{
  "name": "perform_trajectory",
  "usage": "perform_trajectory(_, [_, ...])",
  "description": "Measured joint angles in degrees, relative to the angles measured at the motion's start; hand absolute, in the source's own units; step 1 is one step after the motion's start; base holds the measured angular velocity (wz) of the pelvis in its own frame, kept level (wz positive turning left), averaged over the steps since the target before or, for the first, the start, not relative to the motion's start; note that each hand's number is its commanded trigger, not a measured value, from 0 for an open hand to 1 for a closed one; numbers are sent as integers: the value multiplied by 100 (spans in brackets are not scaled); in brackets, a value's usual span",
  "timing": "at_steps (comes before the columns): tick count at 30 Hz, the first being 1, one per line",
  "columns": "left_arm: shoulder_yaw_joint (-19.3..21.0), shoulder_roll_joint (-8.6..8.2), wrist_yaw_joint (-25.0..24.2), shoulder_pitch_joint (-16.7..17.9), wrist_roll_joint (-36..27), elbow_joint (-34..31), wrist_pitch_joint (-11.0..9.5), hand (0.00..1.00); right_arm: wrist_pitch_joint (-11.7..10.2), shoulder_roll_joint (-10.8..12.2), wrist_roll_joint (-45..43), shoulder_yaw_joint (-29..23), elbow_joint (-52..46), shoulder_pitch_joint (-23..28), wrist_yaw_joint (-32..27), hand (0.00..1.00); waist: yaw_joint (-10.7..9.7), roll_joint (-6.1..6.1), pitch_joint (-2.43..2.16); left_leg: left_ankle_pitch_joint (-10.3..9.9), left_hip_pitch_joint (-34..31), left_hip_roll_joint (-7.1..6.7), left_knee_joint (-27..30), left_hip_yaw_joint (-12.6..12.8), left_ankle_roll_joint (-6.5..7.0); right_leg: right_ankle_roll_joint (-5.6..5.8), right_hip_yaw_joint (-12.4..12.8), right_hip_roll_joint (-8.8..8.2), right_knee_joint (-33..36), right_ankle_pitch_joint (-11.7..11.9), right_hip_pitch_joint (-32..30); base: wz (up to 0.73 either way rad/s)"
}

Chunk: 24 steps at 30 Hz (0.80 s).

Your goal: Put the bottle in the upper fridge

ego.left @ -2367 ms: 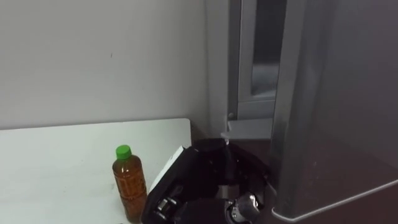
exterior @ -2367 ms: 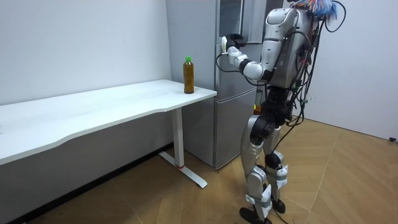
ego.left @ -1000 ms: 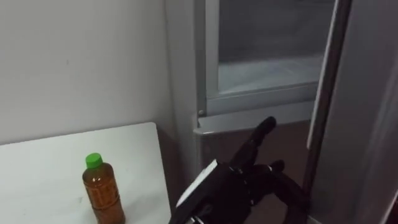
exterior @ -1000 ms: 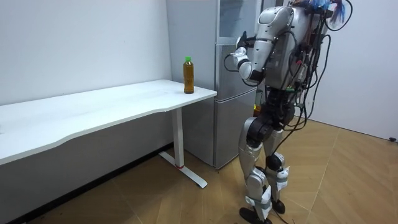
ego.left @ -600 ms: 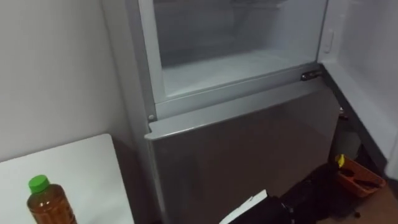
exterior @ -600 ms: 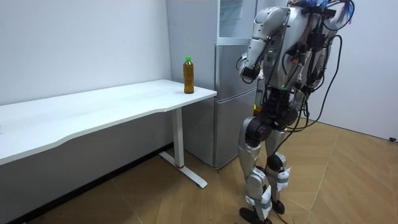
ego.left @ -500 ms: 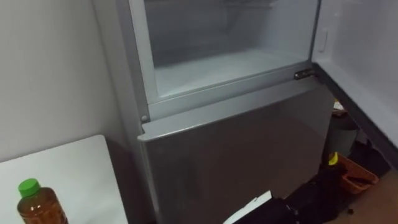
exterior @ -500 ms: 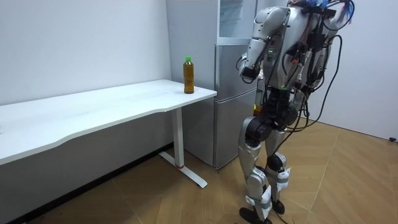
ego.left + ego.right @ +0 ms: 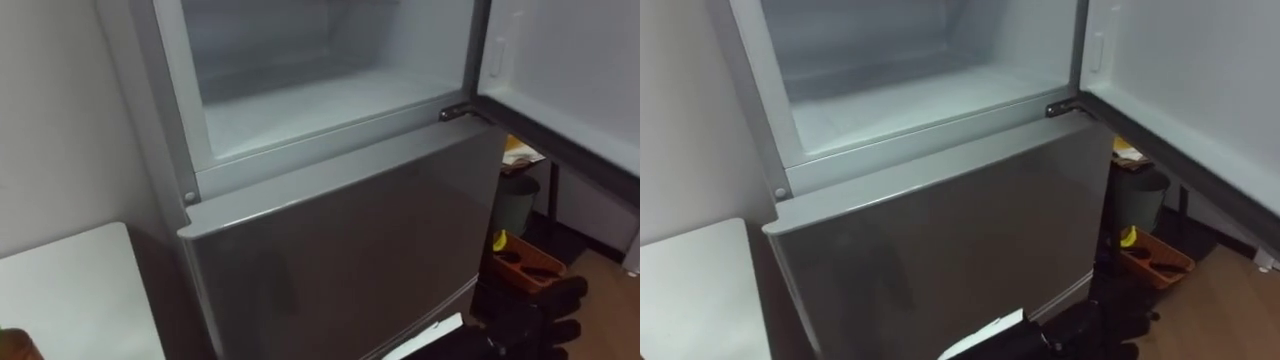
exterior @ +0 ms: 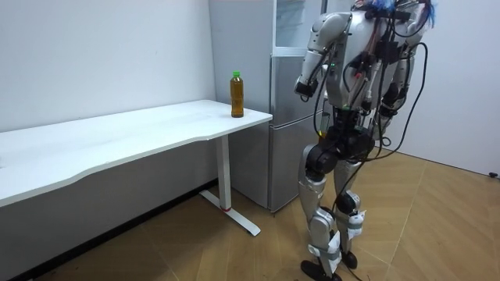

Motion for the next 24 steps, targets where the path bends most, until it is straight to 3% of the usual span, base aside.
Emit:
perform_trajectory(12, [8, -3, 6, -202, 3, 1, 0, 0, -1, -65, -11, 31, -4, -9, -3, 0, -3, 80, 17, -8, -164, -1, 75, -197, -14, -22, -155, -14, -11, -23, 11, 7])
perform_trajectory(17, [23, -2, 19, -201, 212, 0, 1, 0, 1, -60, -58, 39, 42, -11, -2, 0, 70, 74, 21, -7, -175, -16, 77, -343, -15, -34, -324, -36, -12, -67, 72, 15])
perform_trajectory(24, [146, 50, 40, -194, 252, 4, 1, 0, 57, -55, -257, 73, 64, -37, 7, 0, 338, 11, 37, 16, -221, -51, 191, -605, -42, -52, -645, -104, -5, -145, 93, 20])
